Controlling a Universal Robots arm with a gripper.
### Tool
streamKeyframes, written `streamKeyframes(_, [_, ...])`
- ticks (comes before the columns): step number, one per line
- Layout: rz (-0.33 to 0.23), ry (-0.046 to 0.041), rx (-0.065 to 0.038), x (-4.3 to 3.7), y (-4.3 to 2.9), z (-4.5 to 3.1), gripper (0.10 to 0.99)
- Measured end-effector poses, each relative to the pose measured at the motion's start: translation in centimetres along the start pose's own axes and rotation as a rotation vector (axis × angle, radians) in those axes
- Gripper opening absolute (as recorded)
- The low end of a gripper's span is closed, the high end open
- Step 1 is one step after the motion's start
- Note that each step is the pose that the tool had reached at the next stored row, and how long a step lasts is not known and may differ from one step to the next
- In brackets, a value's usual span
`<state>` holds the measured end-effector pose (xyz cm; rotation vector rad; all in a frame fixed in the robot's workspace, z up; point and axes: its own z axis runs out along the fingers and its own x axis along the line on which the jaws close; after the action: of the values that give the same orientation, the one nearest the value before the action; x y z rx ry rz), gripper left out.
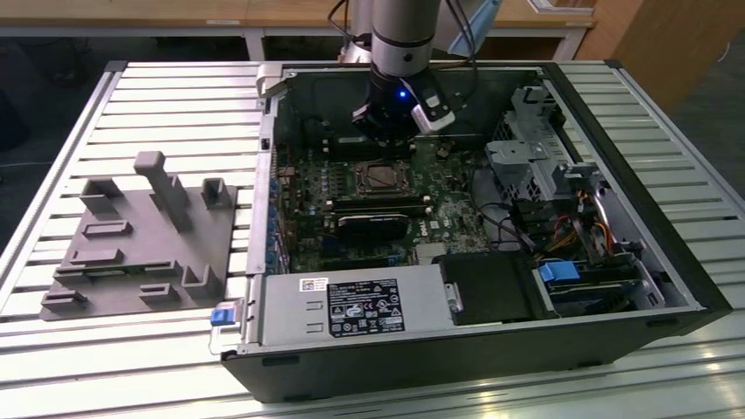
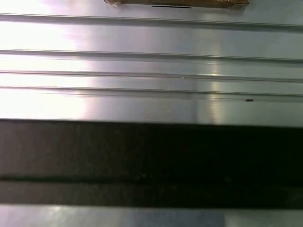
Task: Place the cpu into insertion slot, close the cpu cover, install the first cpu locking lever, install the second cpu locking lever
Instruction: 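Install the first cpu locking lever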
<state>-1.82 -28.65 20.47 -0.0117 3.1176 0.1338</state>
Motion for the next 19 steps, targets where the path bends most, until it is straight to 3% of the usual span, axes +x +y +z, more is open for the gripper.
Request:
streamKeyframes(13, [0.0, 0.0009, 0.007, -0.02, -0.04, 0.46, 0.118])
streamKeyframes(16, [0.0, 0.0011, 0.013, -0.03, -0.04, 0.5, 0.118])
streamKeyframes(19, [0.0, 0.0012, 0.026, -0.03, -0.05, 0.51, 0.118])
